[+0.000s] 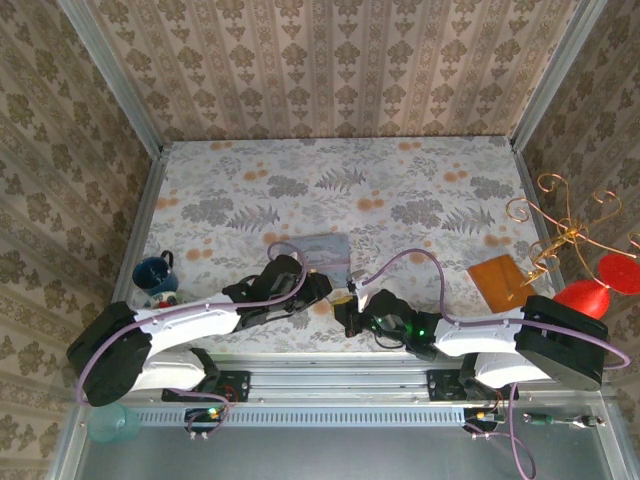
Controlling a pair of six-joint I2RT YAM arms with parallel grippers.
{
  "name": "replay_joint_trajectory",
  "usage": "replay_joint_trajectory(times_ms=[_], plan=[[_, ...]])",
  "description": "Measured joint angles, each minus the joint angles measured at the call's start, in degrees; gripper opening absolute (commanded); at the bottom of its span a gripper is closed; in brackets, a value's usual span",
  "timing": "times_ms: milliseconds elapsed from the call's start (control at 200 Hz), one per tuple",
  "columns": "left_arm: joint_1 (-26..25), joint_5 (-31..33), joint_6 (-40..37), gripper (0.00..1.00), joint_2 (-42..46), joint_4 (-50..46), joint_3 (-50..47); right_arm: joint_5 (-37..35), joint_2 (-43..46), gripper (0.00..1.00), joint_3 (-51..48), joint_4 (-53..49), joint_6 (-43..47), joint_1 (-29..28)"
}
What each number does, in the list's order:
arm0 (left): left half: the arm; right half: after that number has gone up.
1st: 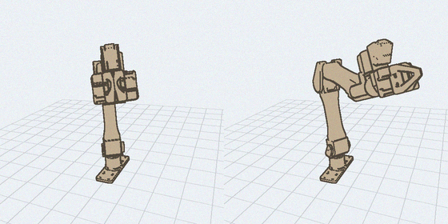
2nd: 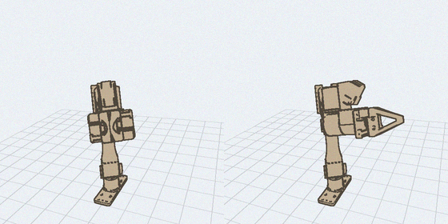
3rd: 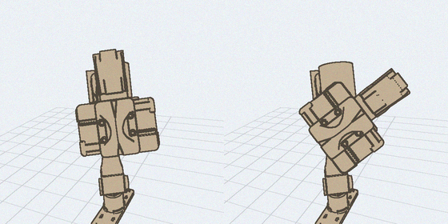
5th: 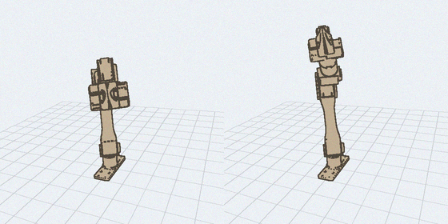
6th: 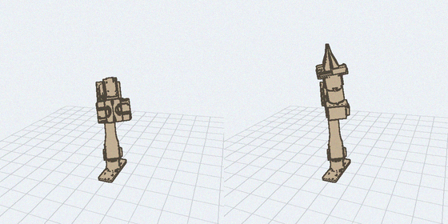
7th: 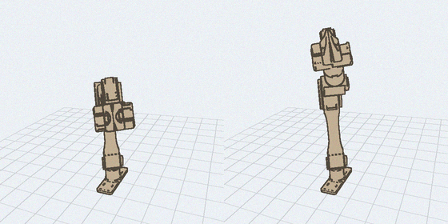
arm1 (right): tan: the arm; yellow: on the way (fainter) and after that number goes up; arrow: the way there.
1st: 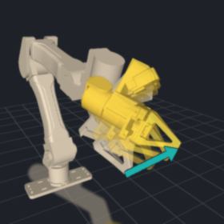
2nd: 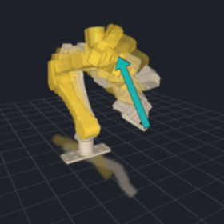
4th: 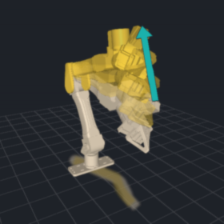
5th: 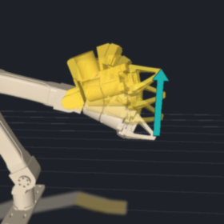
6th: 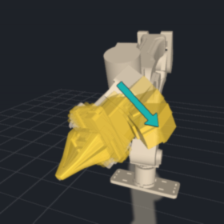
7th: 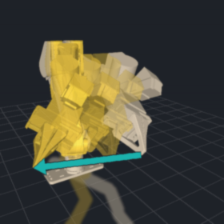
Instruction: Unlock the padlock with the key
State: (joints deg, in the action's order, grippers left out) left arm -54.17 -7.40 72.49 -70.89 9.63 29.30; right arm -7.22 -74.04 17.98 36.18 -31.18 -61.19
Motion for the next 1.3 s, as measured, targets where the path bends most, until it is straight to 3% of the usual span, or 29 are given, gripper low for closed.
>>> replay_joint_trajectory(times_ms=[1300], plan=[[1.3,-1.9,0.8,0.19,3.9,-0.6,-2.6,-0.1,-1.5,0.00,0.0,1.4,1.5,0.1]])
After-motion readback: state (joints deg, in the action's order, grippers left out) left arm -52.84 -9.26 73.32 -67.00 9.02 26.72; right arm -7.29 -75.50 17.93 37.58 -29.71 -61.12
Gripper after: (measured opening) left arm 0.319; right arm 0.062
